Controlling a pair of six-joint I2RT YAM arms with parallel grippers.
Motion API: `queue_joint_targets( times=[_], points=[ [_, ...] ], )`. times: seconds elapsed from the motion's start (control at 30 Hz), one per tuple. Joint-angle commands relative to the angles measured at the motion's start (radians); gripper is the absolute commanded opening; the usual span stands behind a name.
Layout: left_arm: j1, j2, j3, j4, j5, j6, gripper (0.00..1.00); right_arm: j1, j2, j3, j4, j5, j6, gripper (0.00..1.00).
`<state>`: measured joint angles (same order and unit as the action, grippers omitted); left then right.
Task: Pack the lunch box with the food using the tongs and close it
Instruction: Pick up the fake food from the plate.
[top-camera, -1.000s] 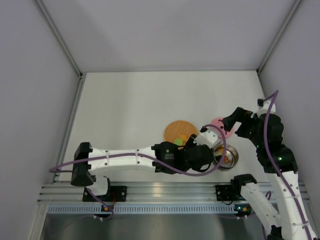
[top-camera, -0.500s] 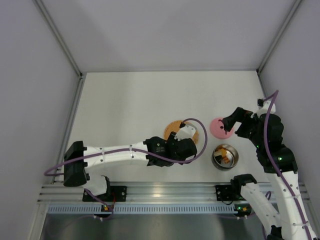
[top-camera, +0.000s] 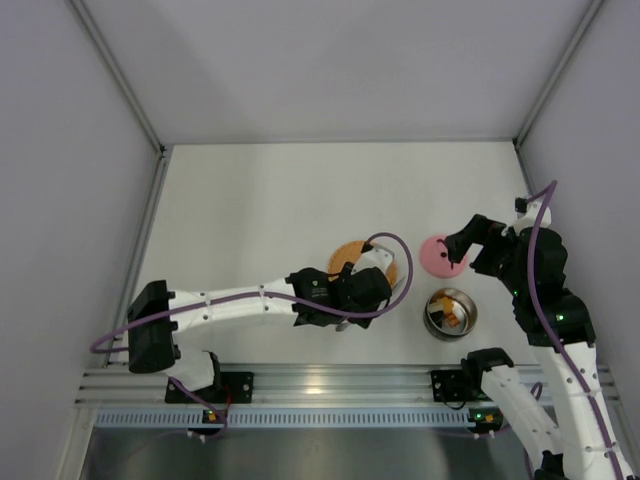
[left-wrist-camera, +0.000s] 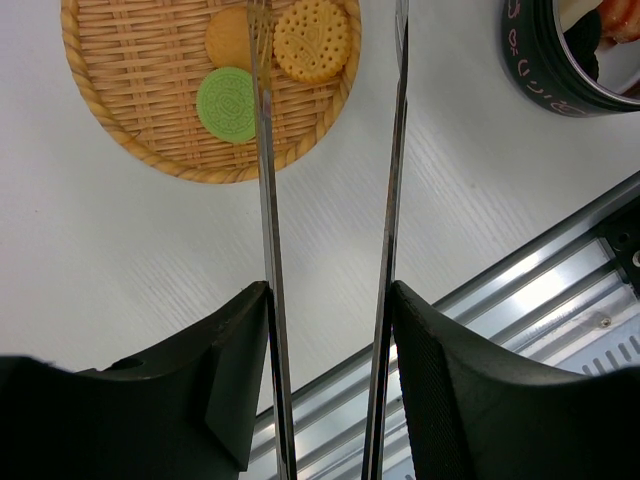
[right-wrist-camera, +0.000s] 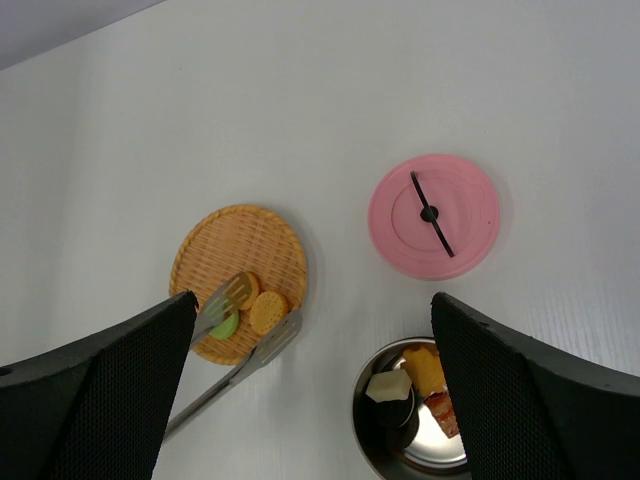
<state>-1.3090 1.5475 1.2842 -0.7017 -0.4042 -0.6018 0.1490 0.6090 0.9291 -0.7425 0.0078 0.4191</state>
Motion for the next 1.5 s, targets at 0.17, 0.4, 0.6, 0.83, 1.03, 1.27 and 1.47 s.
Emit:
queue_joint_targets(
  times=[0.17,0.4,0.6,0.83,1.03,1.27,1.47],
  points=[
    [0.033,0.01,-0.006,0.064,0.025,0.014,0.55,-0.017,-0.006,-0.007,-0.015,0.015,-0.011,0.99],
    [0.065,0.028,-0.008,0.085,0.068,0.039,0.55,-0.017,-0.003,-0.001,-0.012,0.015,-0.014,1.0],
    [0.074,0.04,-0.008,0.088,0.084,0.043,0.55,-0.017,0.0,0.001,-0.014,0.015,-0.014,0.99],
    [0.077,0.042,-0.008,0.088,0.11,0.05,0.54,-0.017,0.001,0.002,-0.014,0.015,-0.013,1.0],
    [0.079,0.037,-0.006,0.085,0.127,0.053,0.51,-0.017,0.0,-0.004,-0.012,0.018,-0.013,0.99],
    [0.079,0.028,-0.005,0.08,0.125,0.048,0.45,-0.017,-0.006,-0.009,-0.012,0.02,-0.014,0.99],
    [0.079,0.014,-0.005,0.077,0.122,0.043,0.38,-0.017,-0.008,-0.009,-0.015,0.021,-0.013,1.0]
  ],
)
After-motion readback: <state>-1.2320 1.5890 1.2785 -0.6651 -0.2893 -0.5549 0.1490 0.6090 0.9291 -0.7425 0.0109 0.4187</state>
